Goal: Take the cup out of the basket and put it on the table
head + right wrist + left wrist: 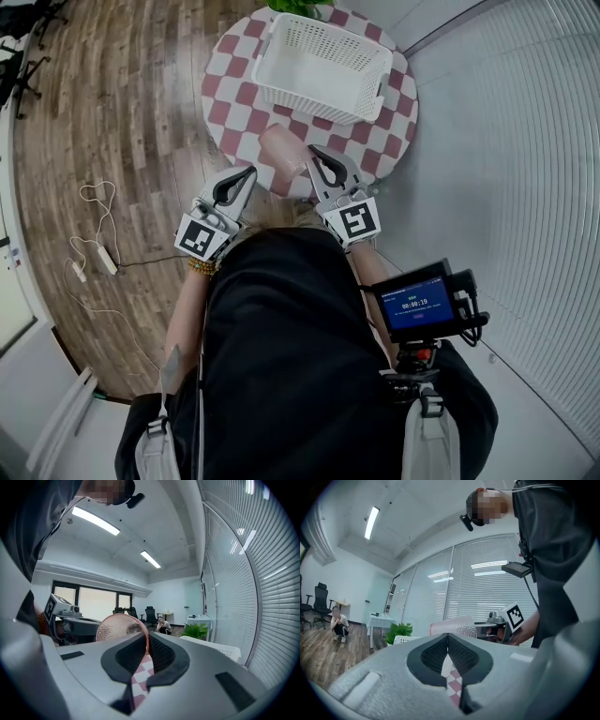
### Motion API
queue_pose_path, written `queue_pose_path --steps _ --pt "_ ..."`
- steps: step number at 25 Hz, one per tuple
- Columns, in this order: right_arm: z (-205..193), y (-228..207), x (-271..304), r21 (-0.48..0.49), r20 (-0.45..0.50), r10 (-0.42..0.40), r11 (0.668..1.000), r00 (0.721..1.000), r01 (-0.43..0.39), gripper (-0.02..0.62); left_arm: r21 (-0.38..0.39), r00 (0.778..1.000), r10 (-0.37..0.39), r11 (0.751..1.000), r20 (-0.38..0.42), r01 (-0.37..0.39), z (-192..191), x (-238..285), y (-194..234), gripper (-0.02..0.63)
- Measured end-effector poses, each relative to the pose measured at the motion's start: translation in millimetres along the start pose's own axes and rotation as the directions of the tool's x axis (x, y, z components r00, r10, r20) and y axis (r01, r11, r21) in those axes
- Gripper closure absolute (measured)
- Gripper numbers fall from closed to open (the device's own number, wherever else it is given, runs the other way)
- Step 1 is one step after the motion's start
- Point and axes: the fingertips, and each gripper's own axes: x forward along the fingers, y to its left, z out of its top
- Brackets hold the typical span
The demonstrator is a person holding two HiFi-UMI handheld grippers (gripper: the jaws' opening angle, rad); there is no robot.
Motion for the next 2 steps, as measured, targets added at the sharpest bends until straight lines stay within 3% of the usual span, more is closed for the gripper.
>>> queue_pose_path --steps 2 --pt "0.7 -2.9 -2.1 -0.007 -0.011 -0.007 1.0 1.0 0.007 0.572 0.002 1.0 -0.01 1.0 0.005 0.01 1.5 2.9 -2.2 0.601"
